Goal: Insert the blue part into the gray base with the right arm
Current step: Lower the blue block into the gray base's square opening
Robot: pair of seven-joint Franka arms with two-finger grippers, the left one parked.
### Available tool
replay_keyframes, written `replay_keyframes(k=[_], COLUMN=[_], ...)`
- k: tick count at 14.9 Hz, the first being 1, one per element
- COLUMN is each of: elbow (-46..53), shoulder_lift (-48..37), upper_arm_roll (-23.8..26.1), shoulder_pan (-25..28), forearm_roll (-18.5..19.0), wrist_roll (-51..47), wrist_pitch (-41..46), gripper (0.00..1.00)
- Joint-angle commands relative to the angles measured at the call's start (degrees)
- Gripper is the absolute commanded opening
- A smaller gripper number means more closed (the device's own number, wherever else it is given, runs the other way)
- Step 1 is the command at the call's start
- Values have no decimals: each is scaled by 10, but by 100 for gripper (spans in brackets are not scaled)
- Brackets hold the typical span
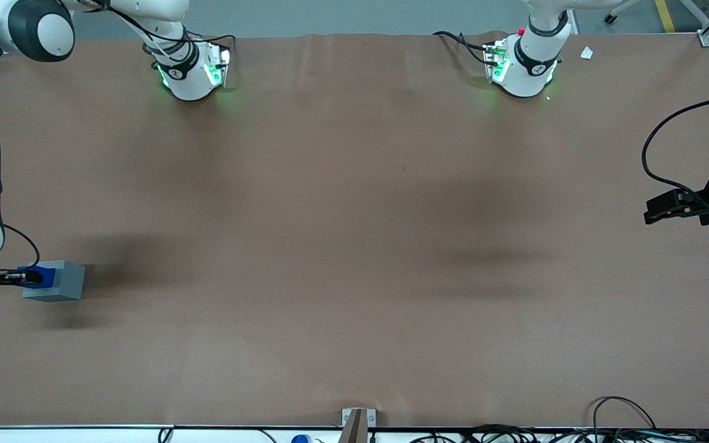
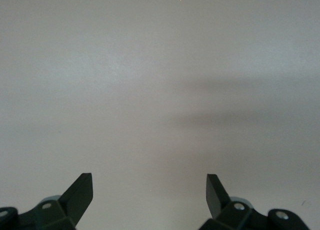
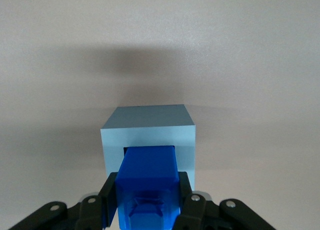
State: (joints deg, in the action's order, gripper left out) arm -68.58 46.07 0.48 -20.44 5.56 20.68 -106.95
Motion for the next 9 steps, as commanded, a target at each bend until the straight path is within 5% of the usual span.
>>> replay_keyframes(k=[1,3,9], elbow=[15,15,15], shoulder_lift=[12,11,17], upper_arm_roll=[10,10,10], shoulder_pan=[-11,-11,-11], forearm_roll=[6,5,5], wrist_roll=[4,5,3], wrist_pitch=[-4,-4,-11], gripper=[3,10,3])
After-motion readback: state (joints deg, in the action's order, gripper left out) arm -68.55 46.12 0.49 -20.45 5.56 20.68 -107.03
